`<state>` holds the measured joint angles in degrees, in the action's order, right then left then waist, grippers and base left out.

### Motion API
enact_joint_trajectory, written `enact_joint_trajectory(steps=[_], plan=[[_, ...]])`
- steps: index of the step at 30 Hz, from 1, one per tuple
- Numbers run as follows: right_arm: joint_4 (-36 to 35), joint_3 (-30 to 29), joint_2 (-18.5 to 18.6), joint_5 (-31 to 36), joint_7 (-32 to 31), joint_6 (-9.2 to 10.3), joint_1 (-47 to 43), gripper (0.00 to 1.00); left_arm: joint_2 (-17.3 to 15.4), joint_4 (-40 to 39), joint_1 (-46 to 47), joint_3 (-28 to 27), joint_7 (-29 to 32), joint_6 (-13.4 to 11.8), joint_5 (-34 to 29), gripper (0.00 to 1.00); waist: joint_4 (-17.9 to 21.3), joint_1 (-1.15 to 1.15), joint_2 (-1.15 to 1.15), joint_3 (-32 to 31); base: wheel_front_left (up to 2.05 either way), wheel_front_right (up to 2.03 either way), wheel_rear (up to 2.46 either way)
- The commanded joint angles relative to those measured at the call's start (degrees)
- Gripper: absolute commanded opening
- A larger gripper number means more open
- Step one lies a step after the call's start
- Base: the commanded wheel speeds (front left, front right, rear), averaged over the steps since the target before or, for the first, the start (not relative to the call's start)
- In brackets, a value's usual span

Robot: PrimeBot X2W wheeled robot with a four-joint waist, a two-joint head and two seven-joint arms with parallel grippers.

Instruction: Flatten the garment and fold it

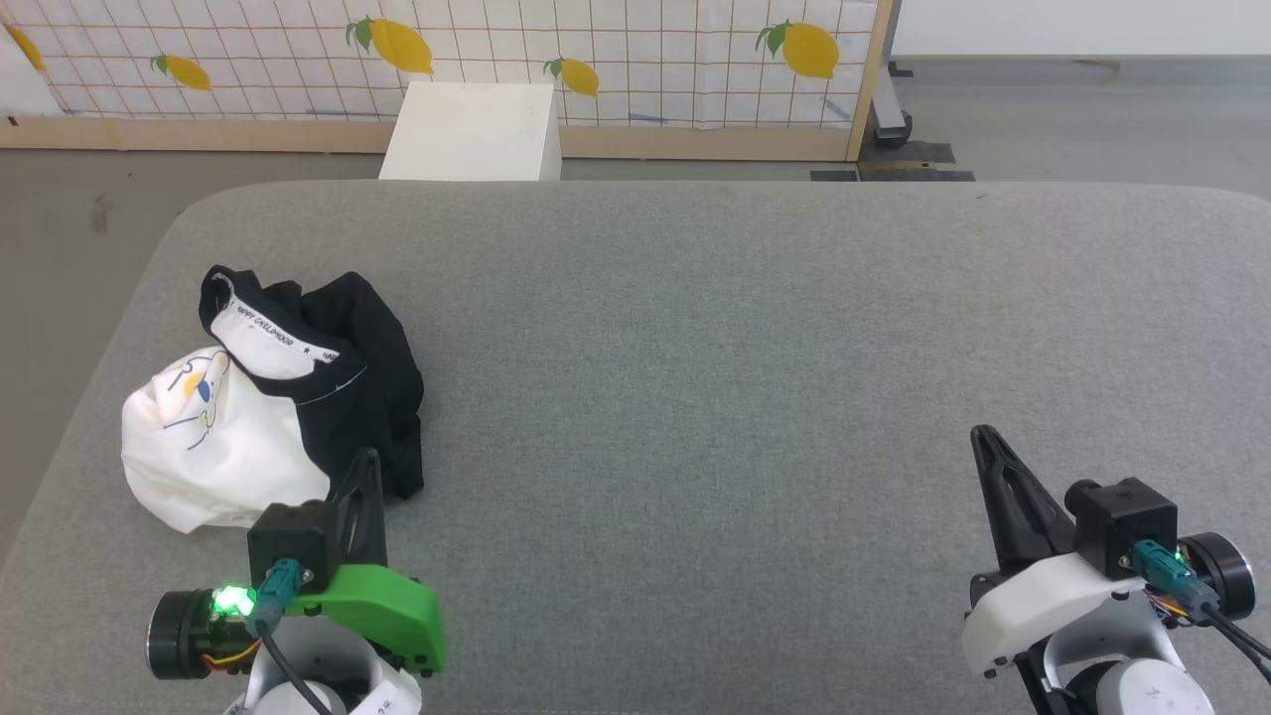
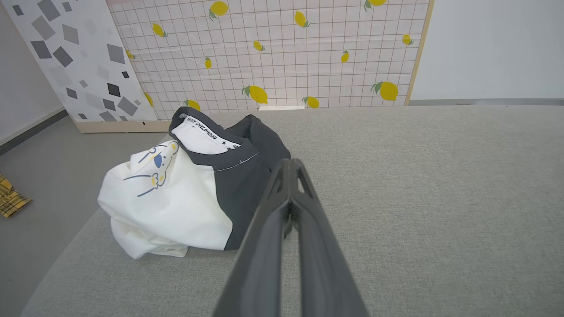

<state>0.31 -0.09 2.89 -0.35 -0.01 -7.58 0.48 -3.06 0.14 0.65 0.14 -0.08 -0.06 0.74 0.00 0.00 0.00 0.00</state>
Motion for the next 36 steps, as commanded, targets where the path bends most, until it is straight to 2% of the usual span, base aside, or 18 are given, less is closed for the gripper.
enact_joint_trajectory(steps=[1,19,20,36], plan=[[-0.3,0.1,0.0,0.3,0.0,0.09,-0.5,0.0,0.2,-0.1,-0.7,-0.1,0.1,0.1,-0.7,0.0,0.0,0.0,0.0,0.0,0.0,0.0,0.0],[-0.3,0.1,0.0,0.3,0.0,0.09,-0.5,0.0,0.2,-0.1,-0.7,-0.1,0.1,0.1,-0.7,0.0,0.0,0.0,0.0,0.0,0.0,0.0,0.0],[0.0,0.0,0.0,-0.1,0.0,0.0,0.0,1.0,0.0,0.0,0.0,0.0,0.0,0.0,0.1,1.0,0.0,0.0,0.0,0.0,0.0,0.0,0.0],[1.9,-1.4,0.0,-2.1,1.6,0.01,-0.5,1.0,0.0,1.4,-0.2,1.1,-1.6,-0.7,1.9,1.0,0.0,0.0,0.0,0.0,0.0,0.0,0.0]])
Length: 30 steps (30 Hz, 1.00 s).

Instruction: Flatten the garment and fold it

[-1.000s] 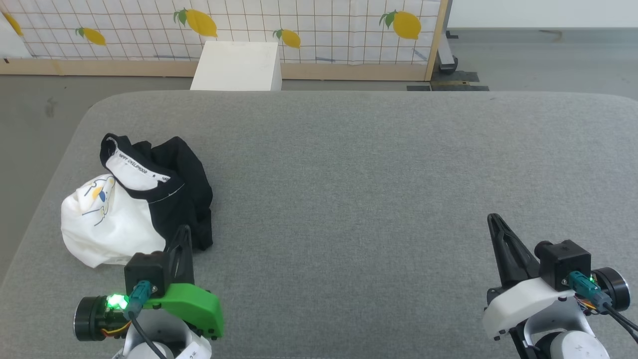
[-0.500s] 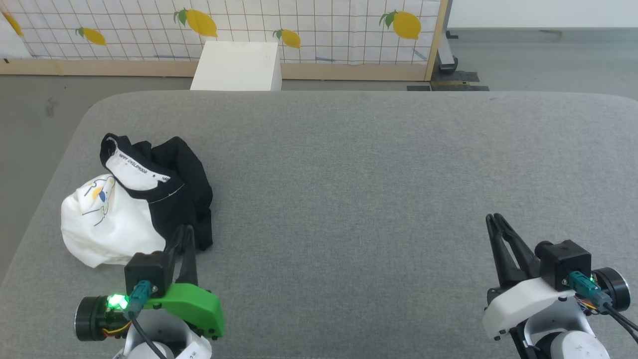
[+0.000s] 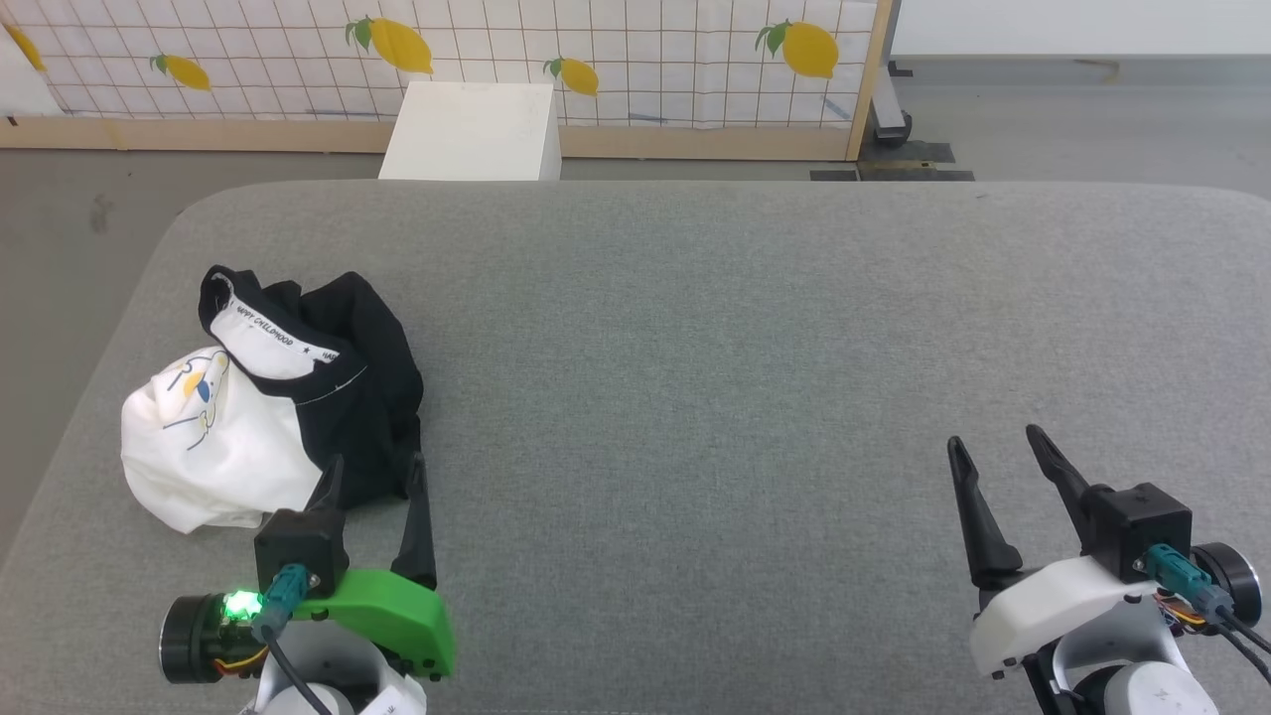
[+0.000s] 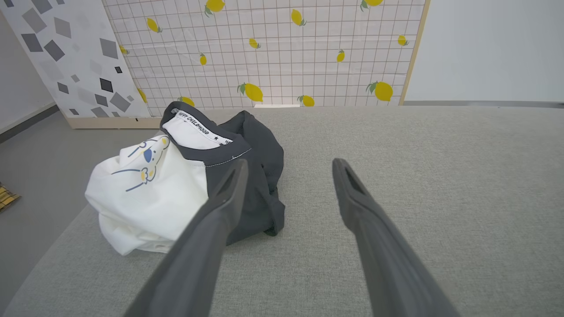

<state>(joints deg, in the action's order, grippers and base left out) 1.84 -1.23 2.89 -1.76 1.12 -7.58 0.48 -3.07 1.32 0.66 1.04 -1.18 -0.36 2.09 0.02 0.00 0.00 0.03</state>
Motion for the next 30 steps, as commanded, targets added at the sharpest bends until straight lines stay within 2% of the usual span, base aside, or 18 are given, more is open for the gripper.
enact_joint_trajectory(steps=[1,16,30], plan=[[0.5,-0.3,0.0,-0.8,0.7,0.01,-0.5,1.0,0.0,0.3,-0.2,0.3,-0.6,-0.5,0.7,1.0,0.0,0.0,0.0,0.0,0.0,0.0,0.0],[2.4,-1.5,0.0,-1.8,2.4,0.02,-1.0,1.0,0.0,1.6,-0.4,0.7,-2.4,-1.3,2.2,1.0,-2.3,0.0,0.0,0.0,0.0,0.0,0.0],[4.5,-2.0,0.0,-2.6,4.1,0.03,-1.5,1.0,-0.1,2.3,-1.3,0.4,-4.1,-2.3,3.8,1.0,-8.3,0.0,0.0,0.3,0.0,0.0,0.0]])
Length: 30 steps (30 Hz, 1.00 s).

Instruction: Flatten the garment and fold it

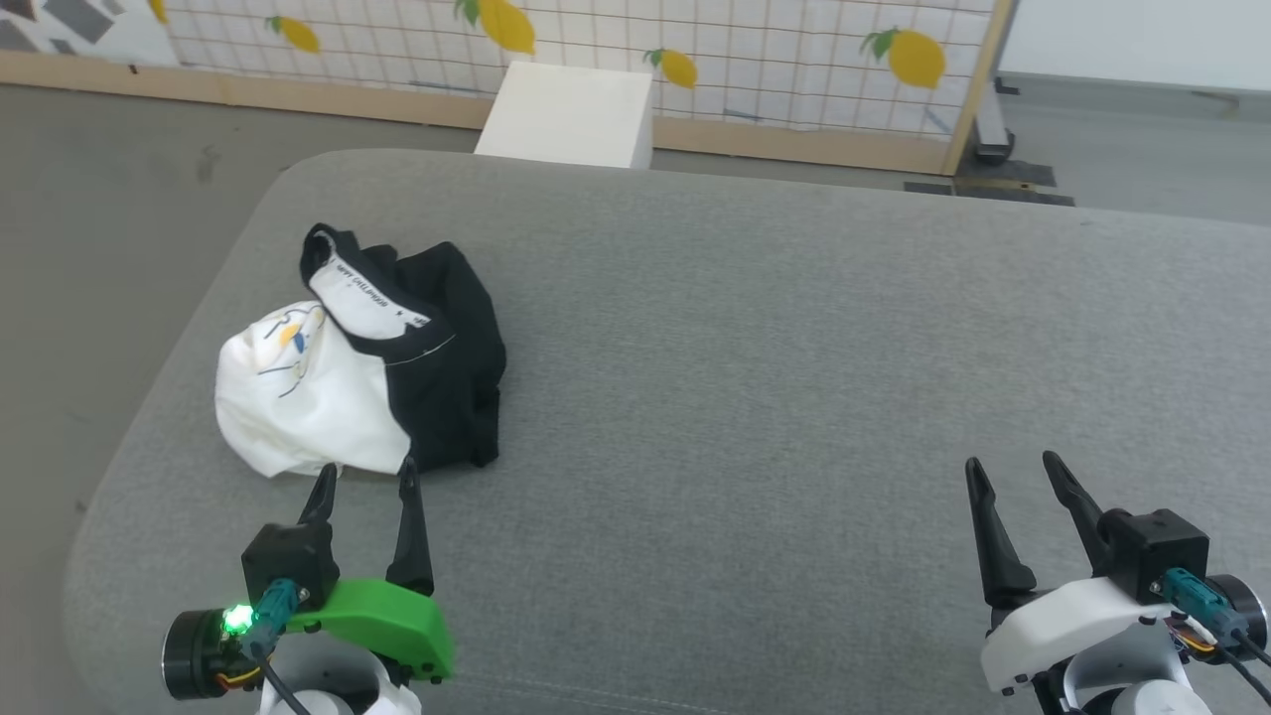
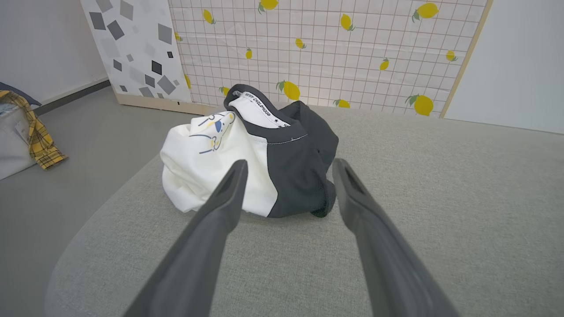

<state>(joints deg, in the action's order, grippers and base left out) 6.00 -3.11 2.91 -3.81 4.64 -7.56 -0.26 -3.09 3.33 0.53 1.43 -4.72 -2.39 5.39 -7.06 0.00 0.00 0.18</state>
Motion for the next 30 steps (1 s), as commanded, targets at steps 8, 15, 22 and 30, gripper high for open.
enact_joint_trajectory(steps=[8,15,22,30], plan=[[1.7,-0.1,0.0,-1.0,1.5,0.02,-1.2,1.0,0.0,0.7,-1.7,0.0,-1.5,-0.8,1.3,1.0,-5.2,0.0,0.0,0.2,0.0,0.0,0.0],[3.0,-0.3,0.0,-1.6,2.3,0.03,-1.3,1.0,0.0,1.2,-2.1,0.0,-2.3,-1.1,1.9,1.0,-8.6,0.0,0.0,0.4,0.0,0.0,0.0],[4.3,-0.8,0.0,-2.1,3.2,0.03,-1.6,1.0,0.0,1.7,-2.5,0.2,-3.1,-1.4,2.3,1.0,-11.9,0.0,0.0,0.1,0.0,0.0,0.0],[5.9,-0.7,0.0,-3.0,4.1,0.04,-1.5,1.0,0.0,2.2,-3.1,0.2,-4.1,-1.9,2.9,1.0,-14.4,0.0,0.0,-0.2,0.0,0.0,0.0]])
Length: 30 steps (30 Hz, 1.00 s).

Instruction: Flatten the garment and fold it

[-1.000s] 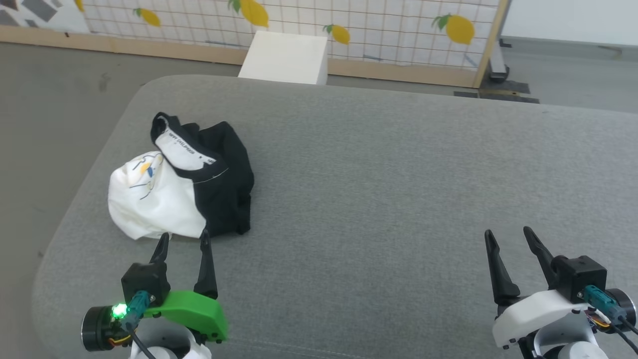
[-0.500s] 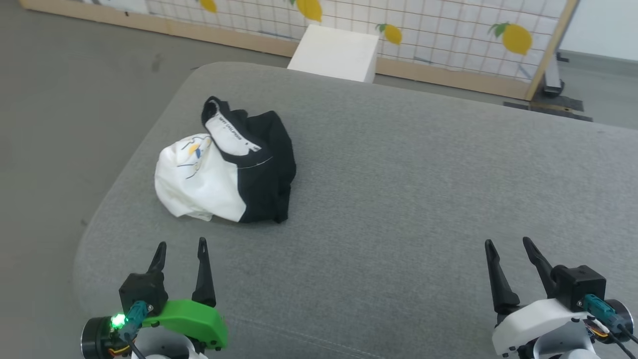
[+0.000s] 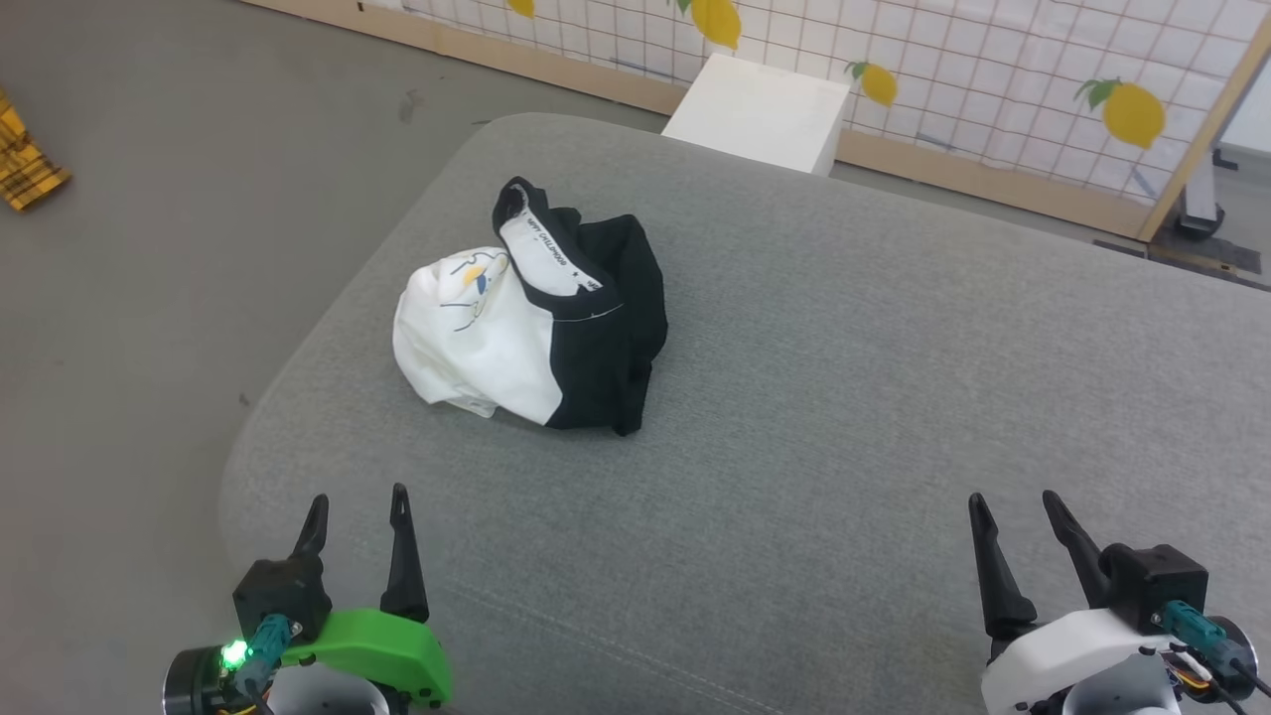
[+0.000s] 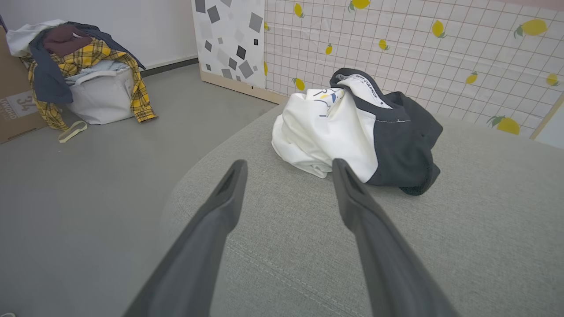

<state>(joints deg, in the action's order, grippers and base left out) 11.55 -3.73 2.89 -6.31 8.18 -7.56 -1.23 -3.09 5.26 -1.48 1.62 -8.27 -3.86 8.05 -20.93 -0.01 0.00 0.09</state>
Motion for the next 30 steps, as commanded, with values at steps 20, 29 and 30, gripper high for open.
enact_joint_trajectory(steps=[20,29,30], plan=[[1.9,-1.4,0.0,-1.9,2.9,0.05,-0.9,1.0,-0.1,1.6,-1.9,0.3,-2.9,-1.5,1.7,1.0,-5.0,0.0,0.0,-0.8,0.0,0.0,0.0],[3.3,-1.6,0.0,-2.6,3.9,0.06,-1.1,1.0,-0.1,2.1,-2.2,0.6,-3.9,-1.9,2.5,1.0,-7.2,0.0,0.0,-0.8,0.0,0.0,0.0],[3.4,-1.6,0.0,-2.7,4.0,0.06,-1.2,1.0,-0.1,2.2,-2.2,0.6,-4.0,-1.9,2.5,1.0,-7.4,0.0,0.0,-0.8,0.0,0.0,0.0]])
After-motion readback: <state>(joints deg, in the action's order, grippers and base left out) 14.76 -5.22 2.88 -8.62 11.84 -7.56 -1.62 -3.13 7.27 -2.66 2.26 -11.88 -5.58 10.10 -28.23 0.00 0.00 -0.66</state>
